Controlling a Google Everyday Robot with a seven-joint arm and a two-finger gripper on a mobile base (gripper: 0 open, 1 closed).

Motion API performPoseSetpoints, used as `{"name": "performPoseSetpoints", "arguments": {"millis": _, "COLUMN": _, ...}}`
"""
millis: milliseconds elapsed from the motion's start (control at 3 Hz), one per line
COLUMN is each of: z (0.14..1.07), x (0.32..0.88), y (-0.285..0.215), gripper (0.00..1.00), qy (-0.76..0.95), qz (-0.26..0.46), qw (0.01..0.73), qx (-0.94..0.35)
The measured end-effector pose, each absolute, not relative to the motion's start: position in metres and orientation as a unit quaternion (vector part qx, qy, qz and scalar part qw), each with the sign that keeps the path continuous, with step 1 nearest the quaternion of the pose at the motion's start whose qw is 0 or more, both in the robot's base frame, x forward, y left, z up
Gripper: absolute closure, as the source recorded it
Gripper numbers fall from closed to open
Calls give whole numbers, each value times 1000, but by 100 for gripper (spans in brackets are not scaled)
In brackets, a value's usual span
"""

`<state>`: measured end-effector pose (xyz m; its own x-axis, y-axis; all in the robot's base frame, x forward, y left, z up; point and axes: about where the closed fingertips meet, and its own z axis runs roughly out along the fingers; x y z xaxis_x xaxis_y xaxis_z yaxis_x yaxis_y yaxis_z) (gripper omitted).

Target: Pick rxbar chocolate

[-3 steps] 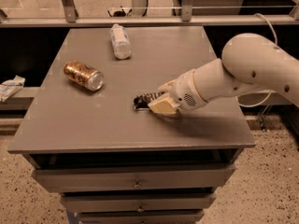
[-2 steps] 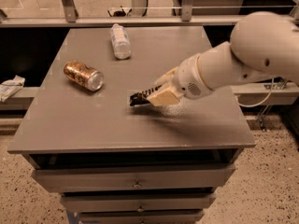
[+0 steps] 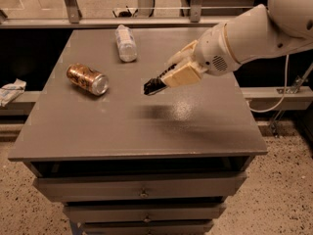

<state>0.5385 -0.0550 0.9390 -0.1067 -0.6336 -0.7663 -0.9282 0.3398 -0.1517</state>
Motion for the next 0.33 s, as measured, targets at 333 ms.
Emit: {"name": "performPoseSetpoints", "arguments": {"millis": 333, "z": 939, "x": 538, "y": -55, "gripper": 100, "qy": 720, "qz": 189, "qw": 390, "qx": -543}}
